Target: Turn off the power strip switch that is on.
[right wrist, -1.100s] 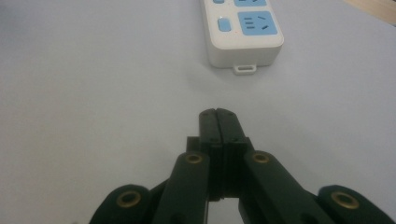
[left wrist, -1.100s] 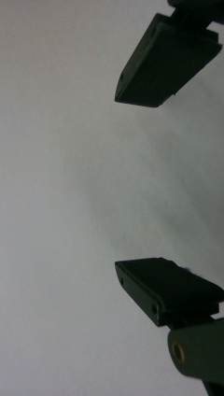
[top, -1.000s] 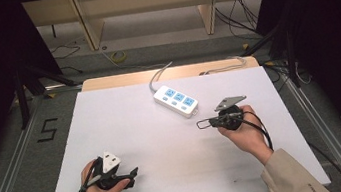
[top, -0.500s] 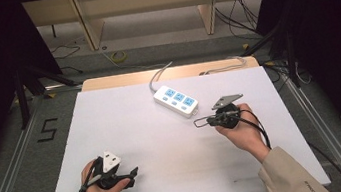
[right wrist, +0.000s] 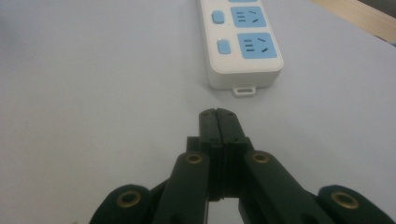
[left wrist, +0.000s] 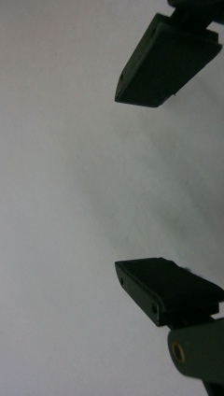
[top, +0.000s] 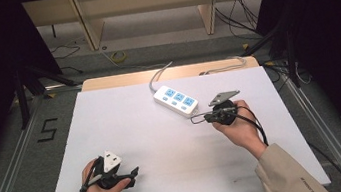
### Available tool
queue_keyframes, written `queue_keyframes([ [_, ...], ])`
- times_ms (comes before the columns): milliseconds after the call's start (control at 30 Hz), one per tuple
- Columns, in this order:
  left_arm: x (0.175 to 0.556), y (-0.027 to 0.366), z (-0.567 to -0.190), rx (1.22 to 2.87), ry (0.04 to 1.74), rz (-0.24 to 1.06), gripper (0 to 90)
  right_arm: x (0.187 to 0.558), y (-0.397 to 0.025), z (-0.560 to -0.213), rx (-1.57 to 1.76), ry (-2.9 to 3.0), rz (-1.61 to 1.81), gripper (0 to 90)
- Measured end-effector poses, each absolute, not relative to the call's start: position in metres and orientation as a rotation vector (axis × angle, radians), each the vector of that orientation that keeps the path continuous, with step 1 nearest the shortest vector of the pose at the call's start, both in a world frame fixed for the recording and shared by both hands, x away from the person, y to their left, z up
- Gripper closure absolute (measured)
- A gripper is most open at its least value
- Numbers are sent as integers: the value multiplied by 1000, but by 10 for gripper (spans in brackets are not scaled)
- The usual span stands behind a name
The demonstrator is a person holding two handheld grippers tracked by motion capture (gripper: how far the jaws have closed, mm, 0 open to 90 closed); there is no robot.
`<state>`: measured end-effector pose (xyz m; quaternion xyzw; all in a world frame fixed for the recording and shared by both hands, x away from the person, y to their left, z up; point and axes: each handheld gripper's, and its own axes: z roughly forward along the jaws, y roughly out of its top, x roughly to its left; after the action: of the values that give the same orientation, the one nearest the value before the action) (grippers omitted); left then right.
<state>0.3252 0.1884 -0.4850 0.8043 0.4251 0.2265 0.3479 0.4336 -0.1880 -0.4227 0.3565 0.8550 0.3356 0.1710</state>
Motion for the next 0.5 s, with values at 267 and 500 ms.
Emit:
queue_keyframes([
  [267,324,187,-484,2082,1099,589,154,438,-184,-424,1012,2427,946,900],
  [500,323,189,-485,2079,1108,594,154,441,-183,-424,1010,2428,943,900],
])
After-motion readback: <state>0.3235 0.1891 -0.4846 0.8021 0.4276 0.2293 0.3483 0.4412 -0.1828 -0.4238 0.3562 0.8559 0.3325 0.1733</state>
